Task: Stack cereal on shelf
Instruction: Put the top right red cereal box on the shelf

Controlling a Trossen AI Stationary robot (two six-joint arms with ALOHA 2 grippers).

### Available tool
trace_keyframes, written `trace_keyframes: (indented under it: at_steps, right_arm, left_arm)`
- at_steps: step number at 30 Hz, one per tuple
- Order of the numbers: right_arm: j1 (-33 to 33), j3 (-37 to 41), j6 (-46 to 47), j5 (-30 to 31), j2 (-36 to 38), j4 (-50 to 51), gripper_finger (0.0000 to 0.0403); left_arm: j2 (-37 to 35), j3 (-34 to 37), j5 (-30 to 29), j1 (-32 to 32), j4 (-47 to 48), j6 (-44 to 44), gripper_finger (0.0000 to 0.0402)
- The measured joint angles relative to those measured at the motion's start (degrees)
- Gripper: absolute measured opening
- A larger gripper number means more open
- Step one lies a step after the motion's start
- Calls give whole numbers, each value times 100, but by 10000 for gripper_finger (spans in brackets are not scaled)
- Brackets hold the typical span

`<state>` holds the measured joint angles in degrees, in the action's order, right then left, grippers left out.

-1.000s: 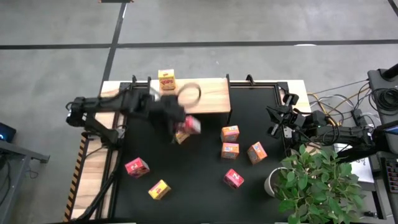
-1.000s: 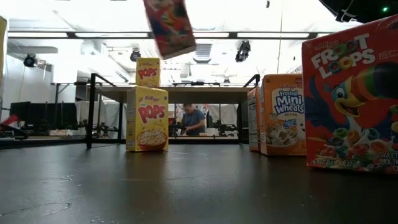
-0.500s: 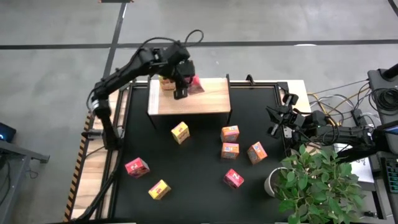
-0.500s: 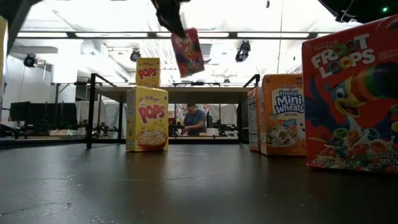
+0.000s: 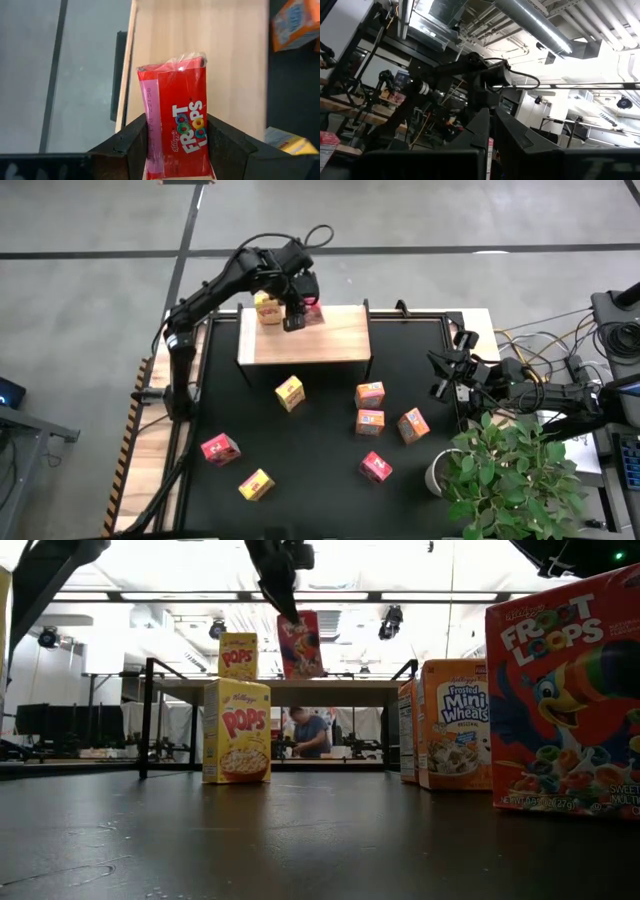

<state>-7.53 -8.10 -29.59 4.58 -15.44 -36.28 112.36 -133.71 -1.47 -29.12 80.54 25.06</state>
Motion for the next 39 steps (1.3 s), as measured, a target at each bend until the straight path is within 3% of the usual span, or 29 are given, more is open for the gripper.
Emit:
trace_keyframes:
  at_steps: [10, 18, 25, 32, 39]
  right_arm:
    - [0, 0, -2, 0, 0, -1, 18]
    - [0, 0, -7, 0, 0, -1, 18]
    - [-1, 0, -12, 0, -1, -1, 18]
    - [-1, 0, -21, 0, 0, -1, 18]
    - [-2, 0, -8, 0, 0, 9, 18]
  left_arm:
    - [-1, 197, 303, -117, -139, -49, 176]
    - [-3, 592, 292, -156, -251, 10, 207]
    - [-3, 447, 129, -152, -302, 144, 220]
    - [-35, -133, 58, -11, -112, 51, 222]
    - [-336, 12, 55, 609, 368, -274, 194]
